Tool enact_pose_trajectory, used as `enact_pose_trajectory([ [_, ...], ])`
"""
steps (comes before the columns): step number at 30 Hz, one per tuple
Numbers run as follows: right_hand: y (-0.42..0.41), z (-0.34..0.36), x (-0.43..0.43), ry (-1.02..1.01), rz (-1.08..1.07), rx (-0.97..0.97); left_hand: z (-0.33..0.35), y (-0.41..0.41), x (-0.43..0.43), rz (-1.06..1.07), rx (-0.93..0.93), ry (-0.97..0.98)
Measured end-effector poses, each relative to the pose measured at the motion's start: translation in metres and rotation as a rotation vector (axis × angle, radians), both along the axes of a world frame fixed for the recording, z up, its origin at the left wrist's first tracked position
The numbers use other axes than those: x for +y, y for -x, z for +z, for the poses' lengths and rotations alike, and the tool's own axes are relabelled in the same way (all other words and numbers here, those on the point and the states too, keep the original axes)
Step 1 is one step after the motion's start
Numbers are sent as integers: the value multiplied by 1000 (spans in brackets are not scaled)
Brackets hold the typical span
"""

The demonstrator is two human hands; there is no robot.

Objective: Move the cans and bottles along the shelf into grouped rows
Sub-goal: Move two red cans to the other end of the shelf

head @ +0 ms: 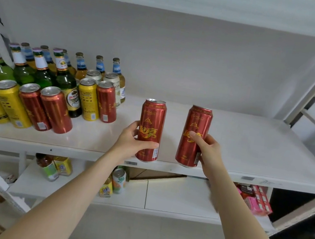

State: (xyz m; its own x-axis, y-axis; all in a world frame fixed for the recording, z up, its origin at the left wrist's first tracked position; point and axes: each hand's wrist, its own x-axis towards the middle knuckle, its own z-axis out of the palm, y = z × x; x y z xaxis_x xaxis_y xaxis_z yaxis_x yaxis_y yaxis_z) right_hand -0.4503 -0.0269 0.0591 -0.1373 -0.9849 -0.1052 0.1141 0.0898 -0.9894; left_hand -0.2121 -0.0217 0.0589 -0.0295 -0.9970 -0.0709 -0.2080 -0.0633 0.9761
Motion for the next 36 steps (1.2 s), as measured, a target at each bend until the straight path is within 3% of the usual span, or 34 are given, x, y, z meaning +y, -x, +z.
enact_pose_trajectory([
  [13, 143, -10, -20, 57, -83, -53, 7, 148, -40, -116, -12, 52],
  [26, 336, 7, -12, 45, -71, 1, -1, 349, -39, -87, 46, 14],
  [36, 415, 2, -72, 68, -89, -22, -1, 433, -117, -154, 20, 41],
])
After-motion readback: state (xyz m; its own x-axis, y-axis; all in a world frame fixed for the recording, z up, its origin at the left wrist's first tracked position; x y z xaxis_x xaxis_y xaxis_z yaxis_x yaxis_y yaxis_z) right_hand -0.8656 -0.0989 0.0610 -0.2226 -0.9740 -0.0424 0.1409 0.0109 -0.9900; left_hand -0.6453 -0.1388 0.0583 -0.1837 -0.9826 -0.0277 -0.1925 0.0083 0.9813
